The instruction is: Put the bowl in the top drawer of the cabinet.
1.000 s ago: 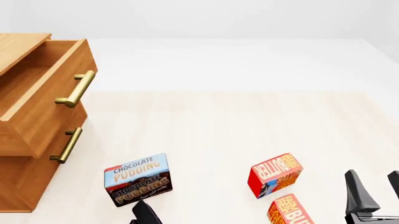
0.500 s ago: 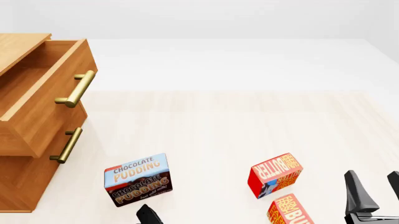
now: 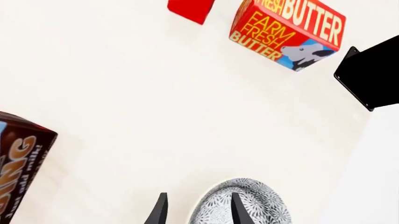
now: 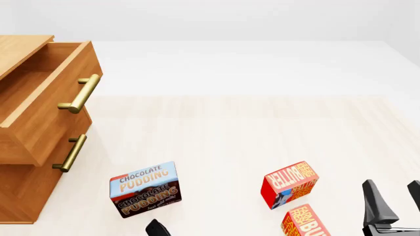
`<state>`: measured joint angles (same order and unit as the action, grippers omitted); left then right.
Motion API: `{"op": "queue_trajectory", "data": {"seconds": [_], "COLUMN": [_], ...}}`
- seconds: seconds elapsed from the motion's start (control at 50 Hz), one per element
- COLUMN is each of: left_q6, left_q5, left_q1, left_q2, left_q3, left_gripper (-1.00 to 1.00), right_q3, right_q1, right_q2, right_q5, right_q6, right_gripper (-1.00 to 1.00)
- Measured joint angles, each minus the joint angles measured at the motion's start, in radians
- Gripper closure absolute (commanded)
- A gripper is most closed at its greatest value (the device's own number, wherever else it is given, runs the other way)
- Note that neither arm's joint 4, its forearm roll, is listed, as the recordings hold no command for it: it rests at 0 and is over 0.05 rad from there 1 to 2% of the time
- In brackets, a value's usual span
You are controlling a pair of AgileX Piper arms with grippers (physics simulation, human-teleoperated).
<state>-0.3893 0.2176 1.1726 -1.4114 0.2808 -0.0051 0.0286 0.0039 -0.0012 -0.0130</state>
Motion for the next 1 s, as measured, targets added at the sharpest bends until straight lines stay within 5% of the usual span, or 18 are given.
{"op": "queue_trajectory", "data": {"seconds": [0.12,0.14,1.0], "left_q6": [-0.005,-0.006,0.117], "left_q5": [0.010,0.011,-0.208], "left_q1": [0.003,0.003,-0.145], "left_q2": [-0.008,-0.008,0.297], "left_q3": [-0.002,-0.002,0.015], "left_gripper": [-1.00,1.00,1.00], "right_q3": [0.000,0.000,0.000], "right_q1": [0.000,0.000,-0.019], "right_q2": [0.001,0.001,-0.001], "right_q5": [0.001,0.001,-0.004], "right_q6": [-0.001,-0.001,-0.005], "right_gripper": [-1.00,-1.00,-1.00]}}
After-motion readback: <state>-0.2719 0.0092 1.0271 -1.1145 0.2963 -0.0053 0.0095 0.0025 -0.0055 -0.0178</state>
